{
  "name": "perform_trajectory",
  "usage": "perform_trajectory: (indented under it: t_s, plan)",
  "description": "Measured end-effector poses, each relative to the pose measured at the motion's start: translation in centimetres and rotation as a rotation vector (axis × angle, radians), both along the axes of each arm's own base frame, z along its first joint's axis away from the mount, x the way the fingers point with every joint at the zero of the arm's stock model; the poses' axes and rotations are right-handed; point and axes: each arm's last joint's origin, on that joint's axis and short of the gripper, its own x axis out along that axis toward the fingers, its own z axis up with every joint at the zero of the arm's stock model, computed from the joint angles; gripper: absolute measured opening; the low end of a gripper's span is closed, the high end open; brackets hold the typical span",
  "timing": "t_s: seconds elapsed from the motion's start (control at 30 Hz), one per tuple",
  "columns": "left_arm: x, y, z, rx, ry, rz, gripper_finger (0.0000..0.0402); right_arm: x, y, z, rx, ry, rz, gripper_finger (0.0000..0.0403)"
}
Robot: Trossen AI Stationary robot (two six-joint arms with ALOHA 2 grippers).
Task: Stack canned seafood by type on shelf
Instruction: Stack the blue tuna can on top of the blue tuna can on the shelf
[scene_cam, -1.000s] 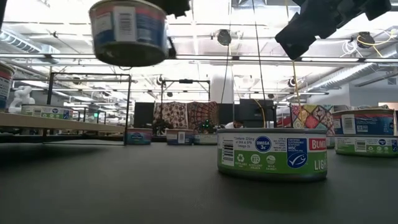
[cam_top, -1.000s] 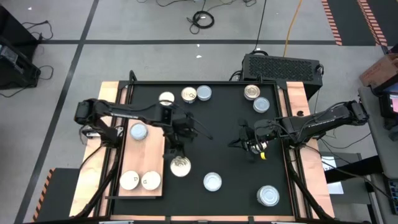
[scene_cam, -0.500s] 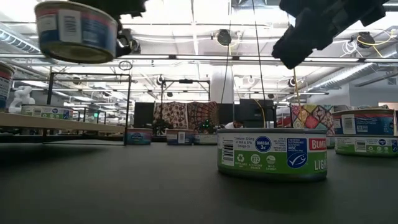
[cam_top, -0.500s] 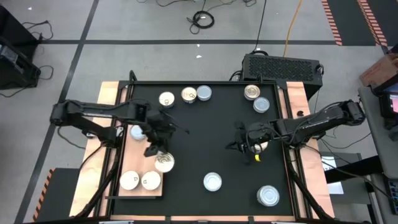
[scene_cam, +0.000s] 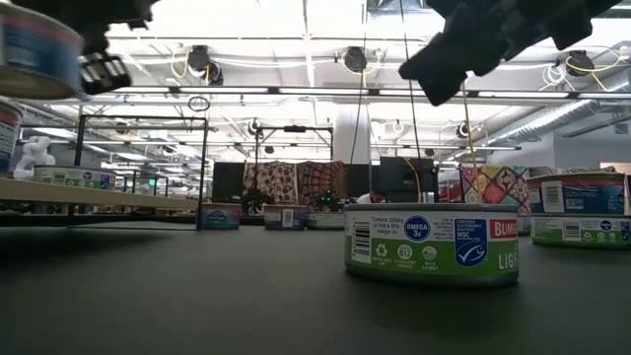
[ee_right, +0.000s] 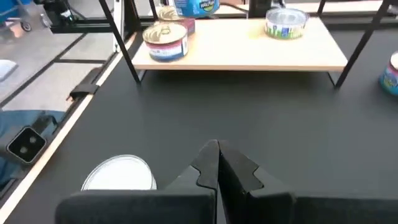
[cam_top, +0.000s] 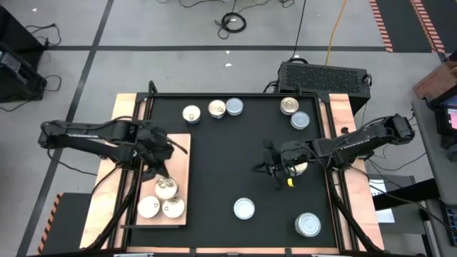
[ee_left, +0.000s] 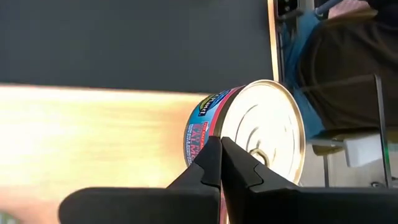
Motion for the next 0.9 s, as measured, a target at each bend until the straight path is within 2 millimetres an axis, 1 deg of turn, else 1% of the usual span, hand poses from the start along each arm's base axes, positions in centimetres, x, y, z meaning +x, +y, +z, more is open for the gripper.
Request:
perform_trajectory:
  t_s: [0.23,0.4,0.7,0.9]
  plan:
    - [-3.0,-0.5,0.0,-0.015,0.054,0.003,0.0000,0.4,-0.2,1.0,0.003,-0.107,-0.007,0.0000]
    - [-4.3,-0.9,0.2,-0.033,0.085,-0.001,0.0000,0.5,-0.6,1.2,-0.011,-0.133,-0.013,0.0000]
    - [-4.9,-2.0,0.3,-0.047,0.122,-0.029,0.0000,0.5,-0.6,1.2,-0.011,-0.135,-0.016,0.0000]
    - [-4.7,-3.1,0.5,-0.034,0.099,-0.046,0.0000,0.5,-0.6,1.2,-0.015,-0.134,-0.014,0.0000]
